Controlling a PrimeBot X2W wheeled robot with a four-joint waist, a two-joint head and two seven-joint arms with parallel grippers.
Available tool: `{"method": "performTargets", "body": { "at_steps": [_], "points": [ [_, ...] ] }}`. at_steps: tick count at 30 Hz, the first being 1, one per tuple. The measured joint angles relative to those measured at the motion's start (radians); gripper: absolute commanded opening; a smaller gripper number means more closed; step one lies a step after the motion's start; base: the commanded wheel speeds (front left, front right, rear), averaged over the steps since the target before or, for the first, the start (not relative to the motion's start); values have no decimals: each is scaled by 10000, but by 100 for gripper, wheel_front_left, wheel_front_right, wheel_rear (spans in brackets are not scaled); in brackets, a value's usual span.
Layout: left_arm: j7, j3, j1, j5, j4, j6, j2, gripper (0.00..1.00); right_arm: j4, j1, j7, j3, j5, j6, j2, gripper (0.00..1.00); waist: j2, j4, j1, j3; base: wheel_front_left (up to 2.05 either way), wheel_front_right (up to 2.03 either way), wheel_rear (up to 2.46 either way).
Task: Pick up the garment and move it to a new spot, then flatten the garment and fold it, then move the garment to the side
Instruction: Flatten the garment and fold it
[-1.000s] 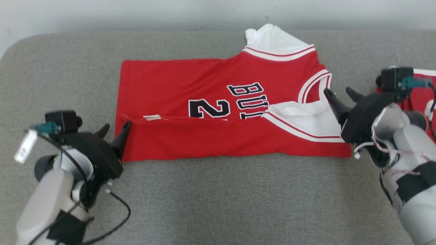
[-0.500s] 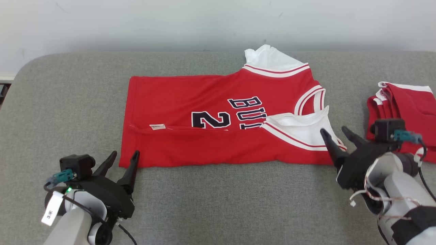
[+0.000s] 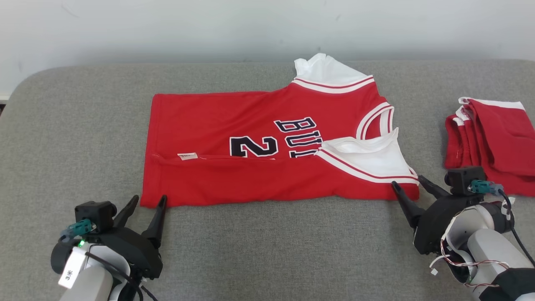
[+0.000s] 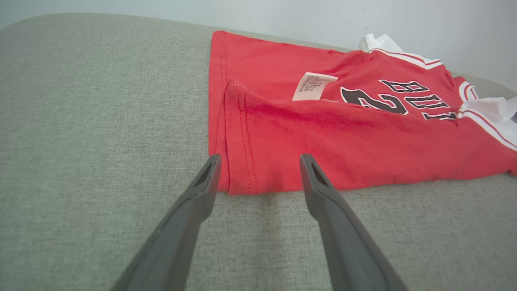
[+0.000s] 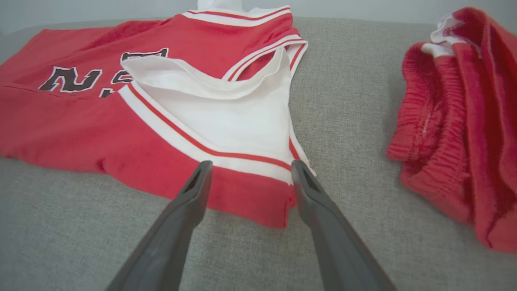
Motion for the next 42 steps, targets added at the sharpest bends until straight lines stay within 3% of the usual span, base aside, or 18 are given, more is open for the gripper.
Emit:
{"method": "performTargets", "body": {
  "at_steps": [13,22,23,24,25,26,27,28,42],
  "points": [
    [-58,-288,-681,456,836,23,-44,100,270,-125,102,178,-267,-268,-52,100,1,-96,2,580,0,0,0],
    [234,-410,-1143,748,1871,577,-77,100,483,-388,171,234,-272,-278,52,100,1,-152,1,795,0,0,0],
    [253,-466,-1164,897,1921,642,-75,100,506,-425,173,240,-272,-278,58,95,1,-153,1,802,0,0,0],
    [255,-439,-1207,947,1964,593,-88,100,531,-460,176,244,-272,-278,69,70,0,-153,1,808,0,0,0],
    [255,-274,-1230,740,2013,500,-167,100,550,-476,176,247,-272,-278,73,29,0,-150,1,812,0,0,0],
    [282,-174,-1237,443,2075,485,-270,49,566,-482,176,259,-272,-278,79,0,0,-146,1,815,0,0,0],
    [282,-276,-1245,487,2113,481,-295,4,581,-490,174,272,-272,-276,81,0,0,-142,1,815,0,0,0],
    [282,-314,-1270,520,2159,420,-297,0,614,-494,173,276,-270,-268,90,0,0,-135,1,805,0,0,0],
    [-75,-303,-947,370,2439,247,-499,0,688,7,-380,73,171,-88,196,0,1,-6,1,128,0,0,0]
  ]
}}
